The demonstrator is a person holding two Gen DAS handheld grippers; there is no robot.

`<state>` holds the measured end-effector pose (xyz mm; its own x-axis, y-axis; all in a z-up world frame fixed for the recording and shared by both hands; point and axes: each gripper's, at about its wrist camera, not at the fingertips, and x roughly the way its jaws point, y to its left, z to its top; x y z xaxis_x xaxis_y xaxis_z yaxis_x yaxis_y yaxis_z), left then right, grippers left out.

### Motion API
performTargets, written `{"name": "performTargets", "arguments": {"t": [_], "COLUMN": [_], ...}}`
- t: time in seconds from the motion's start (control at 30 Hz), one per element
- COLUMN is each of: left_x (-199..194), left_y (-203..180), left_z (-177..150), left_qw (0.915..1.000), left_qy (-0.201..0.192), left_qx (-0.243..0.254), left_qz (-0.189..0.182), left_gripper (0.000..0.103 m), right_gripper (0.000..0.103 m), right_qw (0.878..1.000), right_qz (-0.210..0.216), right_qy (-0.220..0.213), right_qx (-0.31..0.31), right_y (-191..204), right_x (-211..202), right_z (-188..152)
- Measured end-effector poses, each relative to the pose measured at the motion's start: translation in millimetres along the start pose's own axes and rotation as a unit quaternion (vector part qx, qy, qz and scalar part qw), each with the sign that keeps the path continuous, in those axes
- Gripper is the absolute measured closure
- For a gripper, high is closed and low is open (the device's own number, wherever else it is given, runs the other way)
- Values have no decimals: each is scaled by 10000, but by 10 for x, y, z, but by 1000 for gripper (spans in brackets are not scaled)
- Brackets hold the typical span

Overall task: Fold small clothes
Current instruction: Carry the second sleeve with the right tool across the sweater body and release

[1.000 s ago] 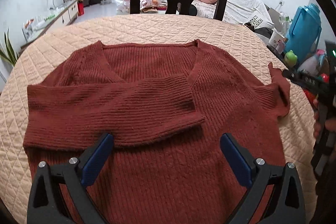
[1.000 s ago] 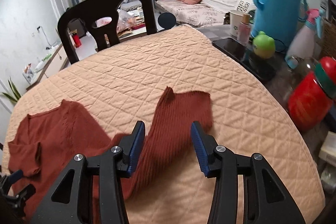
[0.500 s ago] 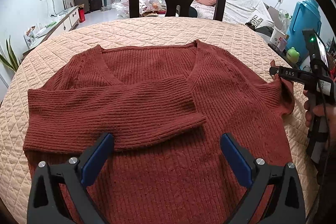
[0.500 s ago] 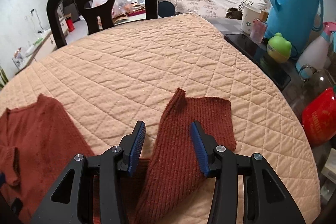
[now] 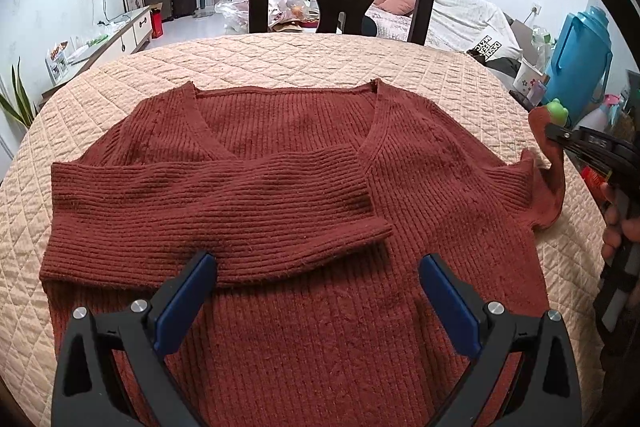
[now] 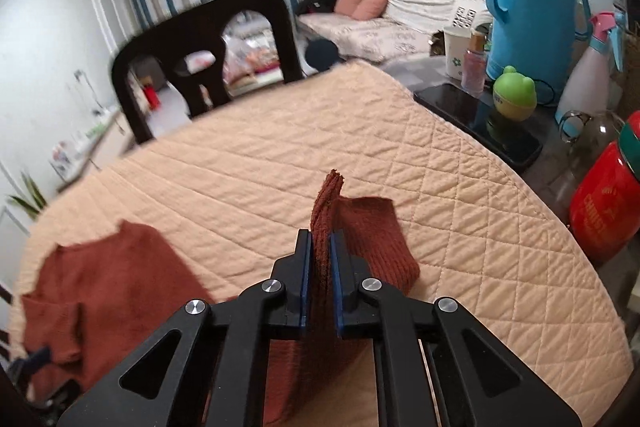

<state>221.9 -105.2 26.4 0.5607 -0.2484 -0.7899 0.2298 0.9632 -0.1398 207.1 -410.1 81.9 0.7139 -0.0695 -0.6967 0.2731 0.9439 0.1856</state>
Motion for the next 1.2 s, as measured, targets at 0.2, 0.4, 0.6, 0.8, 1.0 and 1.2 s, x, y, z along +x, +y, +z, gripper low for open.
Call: {"name": "performTargets", "arguments": {"t": [0.2, 0.4, 0.6, 0.8, 1.0, 1.2], "left_x": [-14, -25, -53, -103, -196, -267], "left_y": [-4, 20, 69, 147, 326, 541], "left_z": [-21, -8, 0, 19, 20, -28], "left_qw": [10000, 9999, 9995, 9989, 9984, 9982], "left_qy": [8, 14, 42, 53, -69, 44], "left_qx": [-3, -99, -232, -361, -543, -597], "left_qz": [-4, -108, -231, -278, -104, 74], "left_gripper": [0, 0, 0, 0, 0, 0], "right_gripper": [94, 94, 94, 94, 94, 94], "right_qw": [9973, 9904, 9780, 9655, 9497, 9363], "right_qz": [707, 1239, 1787, 2218, 2623, 2895], "right_qy": [-184, -405, -573, -461, -225, 244], "right_qx": [-94, -469, -910, -1282, -1694, -1971], "right_y": [169, 451, 782, 1102, 1387, 1609], "right_x": [-254, -492, -675, -640, -529, -272], "right_z": [-58, -146, -179, -252, -381, -510]}}
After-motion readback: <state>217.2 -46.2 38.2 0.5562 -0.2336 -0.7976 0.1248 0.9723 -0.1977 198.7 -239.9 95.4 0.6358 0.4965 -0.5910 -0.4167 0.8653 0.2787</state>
